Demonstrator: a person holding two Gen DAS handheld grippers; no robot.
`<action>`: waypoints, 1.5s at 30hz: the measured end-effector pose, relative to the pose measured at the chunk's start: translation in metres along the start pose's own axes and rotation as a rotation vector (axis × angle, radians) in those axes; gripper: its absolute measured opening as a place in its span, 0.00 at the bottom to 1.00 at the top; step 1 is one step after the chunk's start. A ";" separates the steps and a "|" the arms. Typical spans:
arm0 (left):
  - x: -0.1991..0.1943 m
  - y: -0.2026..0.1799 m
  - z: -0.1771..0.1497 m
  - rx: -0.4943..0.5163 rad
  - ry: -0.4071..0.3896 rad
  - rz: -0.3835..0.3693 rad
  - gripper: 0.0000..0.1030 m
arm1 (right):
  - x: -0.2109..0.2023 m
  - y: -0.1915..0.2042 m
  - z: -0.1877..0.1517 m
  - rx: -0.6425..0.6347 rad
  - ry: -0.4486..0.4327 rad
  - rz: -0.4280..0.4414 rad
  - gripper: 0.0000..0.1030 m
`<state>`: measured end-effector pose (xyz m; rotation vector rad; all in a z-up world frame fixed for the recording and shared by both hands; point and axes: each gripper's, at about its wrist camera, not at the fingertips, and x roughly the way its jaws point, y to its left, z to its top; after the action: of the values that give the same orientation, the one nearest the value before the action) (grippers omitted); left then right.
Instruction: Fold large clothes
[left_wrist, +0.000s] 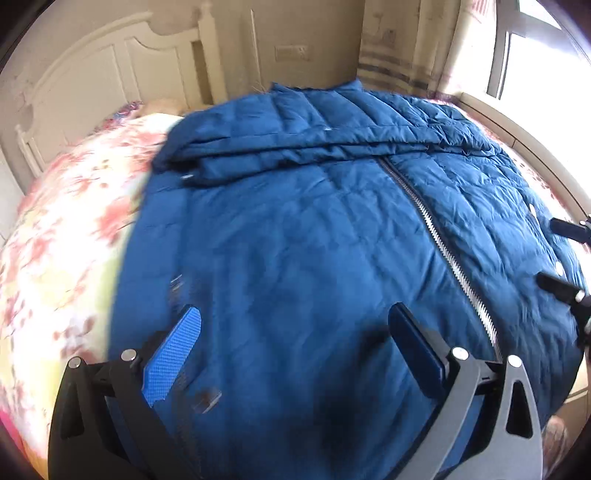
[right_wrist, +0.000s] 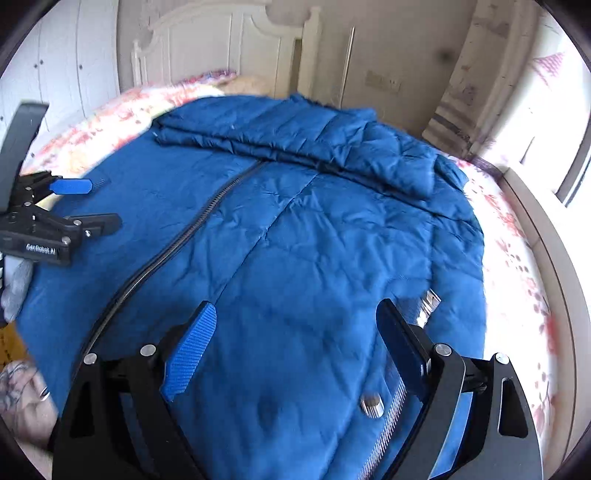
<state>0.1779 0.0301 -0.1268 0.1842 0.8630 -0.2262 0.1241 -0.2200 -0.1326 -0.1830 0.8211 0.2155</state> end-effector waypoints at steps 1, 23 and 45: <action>-0.004 0.007 -0.011 -0.005 0.002 0.021 0.98 | 0.000 -0.004 -0.009 0.001 0.016 -0.004 0.84; -0.049 -0.011 -0.081 0.062 -0.094 0.009 0.98 | -0.029 0.026 -0.065 -0.019 -0.076 -0.001 0.86; -0.069 0.104 -0.181 -0.330 -0.116 -0.210 0.98 | -0.050 -0.063 -0.188 0.375 -0.114 0.235 0.71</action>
<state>0.0307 0.1833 -0.1817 -0.2264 0.7918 -0.2835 -0.0249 -0.3325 -0.2168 0.2776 0.7540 0.2854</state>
